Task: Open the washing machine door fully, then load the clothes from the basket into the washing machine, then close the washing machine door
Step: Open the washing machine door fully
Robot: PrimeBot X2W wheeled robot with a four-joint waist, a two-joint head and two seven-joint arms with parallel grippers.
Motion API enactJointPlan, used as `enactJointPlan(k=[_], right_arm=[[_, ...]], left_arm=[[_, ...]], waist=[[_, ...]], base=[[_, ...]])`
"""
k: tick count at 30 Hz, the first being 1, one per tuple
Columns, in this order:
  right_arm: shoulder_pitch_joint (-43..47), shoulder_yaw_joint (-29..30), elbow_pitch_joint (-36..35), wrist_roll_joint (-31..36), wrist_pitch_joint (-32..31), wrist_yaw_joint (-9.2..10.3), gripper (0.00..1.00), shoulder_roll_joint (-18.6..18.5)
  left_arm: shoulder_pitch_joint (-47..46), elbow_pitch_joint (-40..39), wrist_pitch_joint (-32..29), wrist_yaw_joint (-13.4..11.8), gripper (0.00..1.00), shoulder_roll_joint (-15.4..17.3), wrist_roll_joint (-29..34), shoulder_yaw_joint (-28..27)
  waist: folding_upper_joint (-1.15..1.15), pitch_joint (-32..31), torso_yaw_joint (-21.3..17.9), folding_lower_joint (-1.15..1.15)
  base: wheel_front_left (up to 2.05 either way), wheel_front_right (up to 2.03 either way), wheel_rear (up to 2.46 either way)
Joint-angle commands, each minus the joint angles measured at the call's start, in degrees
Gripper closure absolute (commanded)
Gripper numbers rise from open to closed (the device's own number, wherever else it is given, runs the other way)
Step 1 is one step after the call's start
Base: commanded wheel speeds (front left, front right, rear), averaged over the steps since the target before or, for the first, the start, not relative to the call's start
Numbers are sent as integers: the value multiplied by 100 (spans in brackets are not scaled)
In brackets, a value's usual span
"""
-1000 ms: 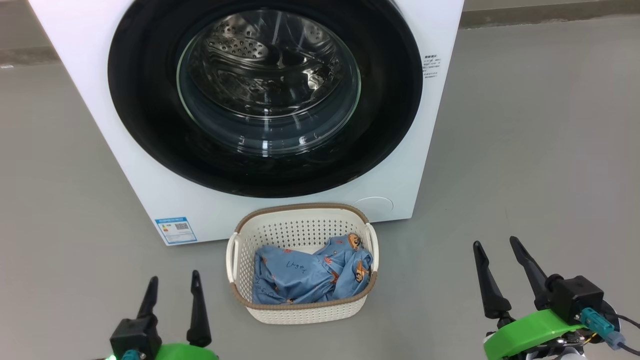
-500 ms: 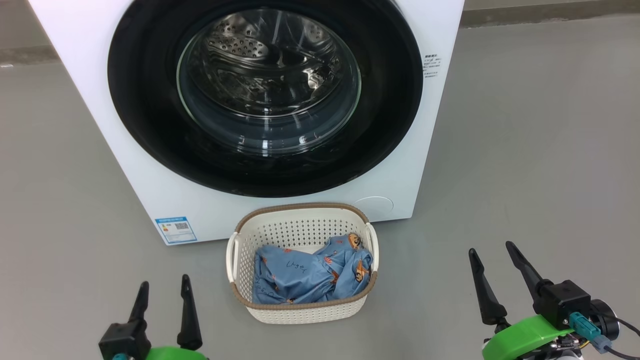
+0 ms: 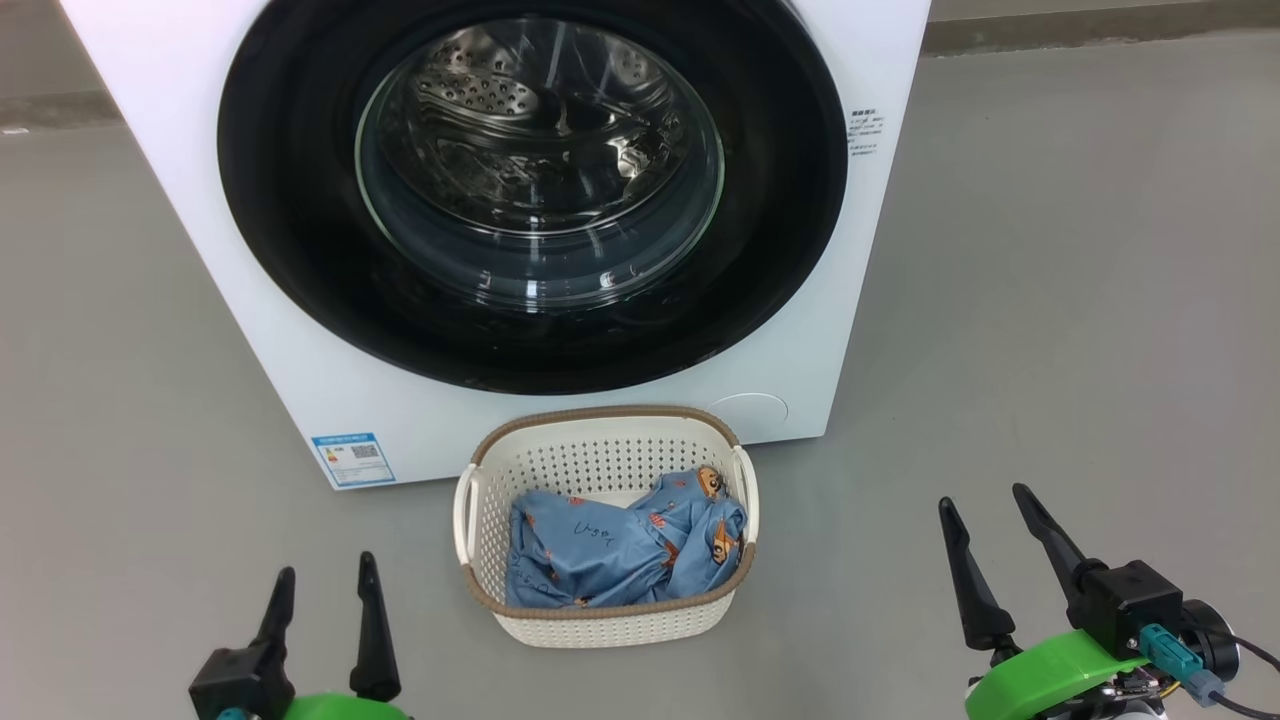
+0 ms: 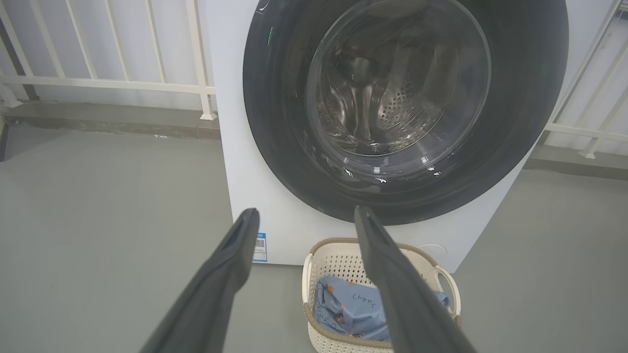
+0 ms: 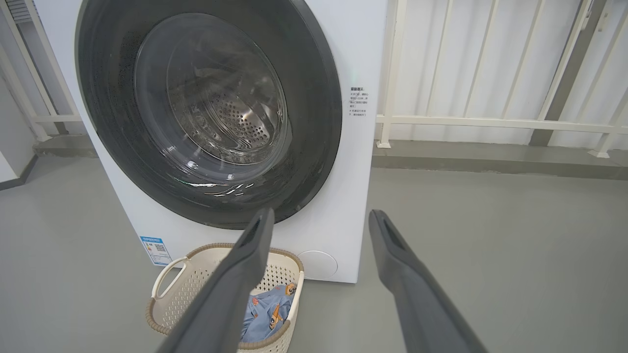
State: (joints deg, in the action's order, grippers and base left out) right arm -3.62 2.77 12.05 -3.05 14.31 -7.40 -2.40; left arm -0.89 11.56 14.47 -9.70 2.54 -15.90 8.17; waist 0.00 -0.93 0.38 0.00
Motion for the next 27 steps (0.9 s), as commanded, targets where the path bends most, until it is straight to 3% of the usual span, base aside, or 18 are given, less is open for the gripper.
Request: enactJointPlan(k=[1,18,27], right_arm=[[-267,-123,-127,15,69,-9,0,-48],[-266,-144,-137,27,69,-9,0,-48],[-280,-157,-111,27,69,-9,0,-48]], left_arm=[[-121,-112,52,38,0,34,-32,-208],[-107,-78,52,247,0,34,-202,-212],[-108,-74,52,284,0,34,-186,-184]], waist=[[0,1,0,0],[0,-9,2,0],[0,-13,-2,0]], base=[[0,0,0],[1,1,-2],[54,54,-107]])
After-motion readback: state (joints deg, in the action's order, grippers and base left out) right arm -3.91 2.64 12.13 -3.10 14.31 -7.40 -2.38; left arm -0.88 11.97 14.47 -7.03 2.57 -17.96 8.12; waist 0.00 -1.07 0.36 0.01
